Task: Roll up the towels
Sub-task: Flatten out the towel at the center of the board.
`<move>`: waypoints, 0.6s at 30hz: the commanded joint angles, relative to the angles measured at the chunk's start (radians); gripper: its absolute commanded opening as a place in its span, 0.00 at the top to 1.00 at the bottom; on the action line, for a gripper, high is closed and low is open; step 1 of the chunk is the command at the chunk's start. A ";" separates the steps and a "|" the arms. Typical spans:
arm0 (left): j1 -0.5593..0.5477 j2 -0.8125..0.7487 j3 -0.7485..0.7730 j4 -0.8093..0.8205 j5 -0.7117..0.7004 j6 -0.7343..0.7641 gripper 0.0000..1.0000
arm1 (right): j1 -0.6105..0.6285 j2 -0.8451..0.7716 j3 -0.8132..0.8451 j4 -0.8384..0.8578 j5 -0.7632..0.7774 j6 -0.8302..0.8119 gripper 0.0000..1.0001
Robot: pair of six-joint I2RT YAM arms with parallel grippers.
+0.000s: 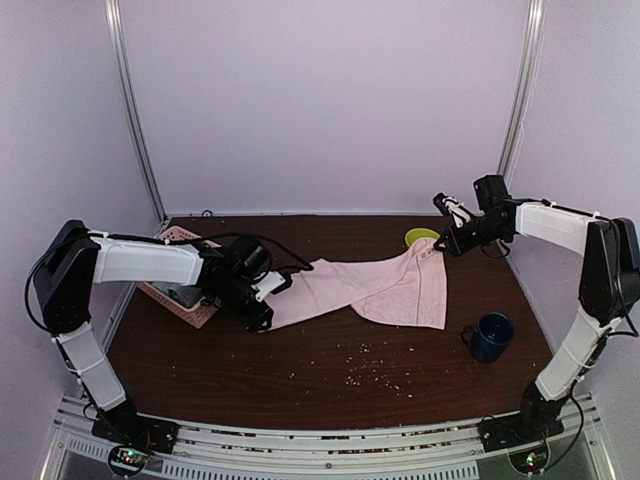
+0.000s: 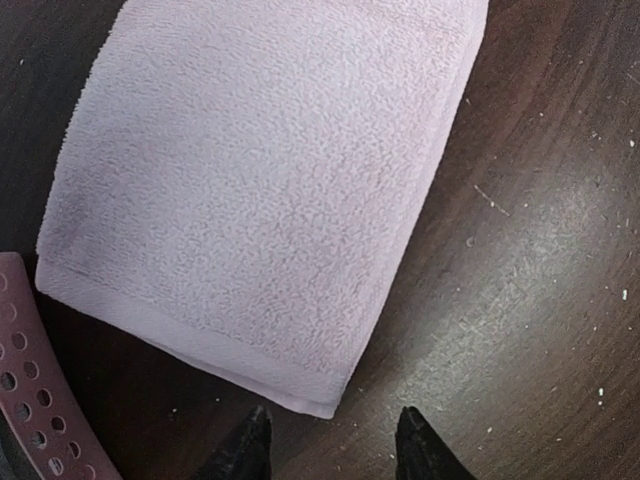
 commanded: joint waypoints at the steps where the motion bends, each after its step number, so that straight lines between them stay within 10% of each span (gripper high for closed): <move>1: 0.005 0.039 0.039 -0.007 0.005 0.060 0.58 | -0.003 -0.009 -0.018 0.016 -0.022 -0.015 1.00; 18: 0.005 0.135 0.080 -0.002 -0.032 0.076 0.91 | -0.004 -0.009 -0.023 0.016 -0.032 -0.018 1.00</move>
